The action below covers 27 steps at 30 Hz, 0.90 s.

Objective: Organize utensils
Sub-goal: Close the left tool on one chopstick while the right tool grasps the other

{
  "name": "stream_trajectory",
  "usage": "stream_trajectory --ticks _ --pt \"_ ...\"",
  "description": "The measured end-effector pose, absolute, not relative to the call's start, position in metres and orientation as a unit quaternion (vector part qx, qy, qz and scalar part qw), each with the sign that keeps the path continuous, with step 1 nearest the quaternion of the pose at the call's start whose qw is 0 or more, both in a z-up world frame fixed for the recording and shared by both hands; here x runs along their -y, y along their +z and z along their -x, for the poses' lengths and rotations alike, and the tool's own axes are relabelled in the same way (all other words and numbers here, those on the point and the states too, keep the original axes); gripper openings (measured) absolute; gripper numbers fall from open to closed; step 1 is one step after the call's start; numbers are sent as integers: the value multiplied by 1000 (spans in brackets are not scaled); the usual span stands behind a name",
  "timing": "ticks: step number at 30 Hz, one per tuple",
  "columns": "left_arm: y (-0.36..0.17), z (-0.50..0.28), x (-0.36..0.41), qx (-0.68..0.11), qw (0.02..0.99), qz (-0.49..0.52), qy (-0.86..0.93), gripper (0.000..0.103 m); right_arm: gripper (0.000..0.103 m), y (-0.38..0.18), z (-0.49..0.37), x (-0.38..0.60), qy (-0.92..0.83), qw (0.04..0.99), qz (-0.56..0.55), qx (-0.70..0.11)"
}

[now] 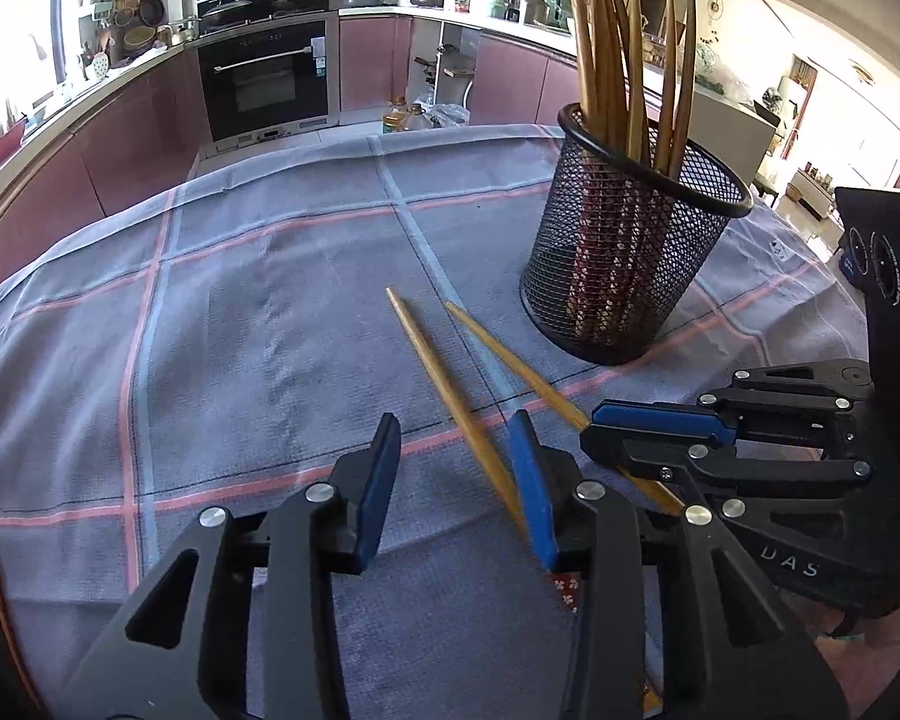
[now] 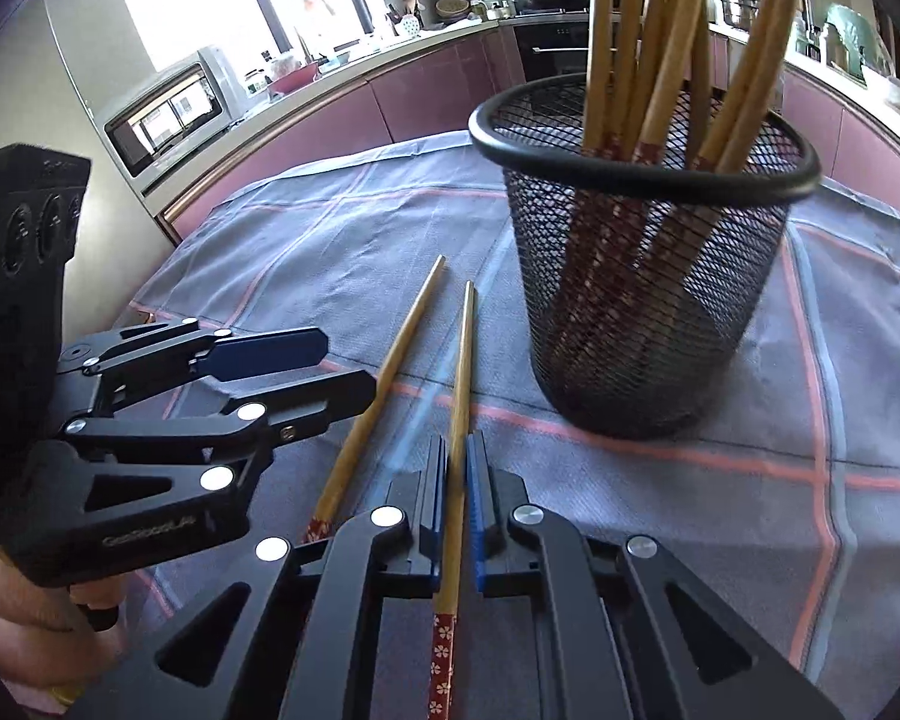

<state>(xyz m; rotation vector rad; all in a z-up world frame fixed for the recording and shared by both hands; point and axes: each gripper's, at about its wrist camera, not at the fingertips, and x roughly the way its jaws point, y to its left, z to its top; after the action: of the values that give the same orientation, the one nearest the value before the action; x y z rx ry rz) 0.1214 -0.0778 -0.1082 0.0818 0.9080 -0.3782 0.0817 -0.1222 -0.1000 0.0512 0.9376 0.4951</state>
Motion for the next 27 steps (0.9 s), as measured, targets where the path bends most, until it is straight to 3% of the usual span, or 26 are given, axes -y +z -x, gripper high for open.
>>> stream_trajectory --ticks 3,10,27 --pt "-115 -128 86 -445 875 -47 -186 28 12 -100 -81 123 240 862 -19 -447" --pt "-120 -132 92 -442 879 -57 -170 16 9 -102 -81 119 235 867 -14 -439" --pt "-117 -121 83 -437 885 -29 -156 8 6 -95 -77 128 246 869 -45 -427"
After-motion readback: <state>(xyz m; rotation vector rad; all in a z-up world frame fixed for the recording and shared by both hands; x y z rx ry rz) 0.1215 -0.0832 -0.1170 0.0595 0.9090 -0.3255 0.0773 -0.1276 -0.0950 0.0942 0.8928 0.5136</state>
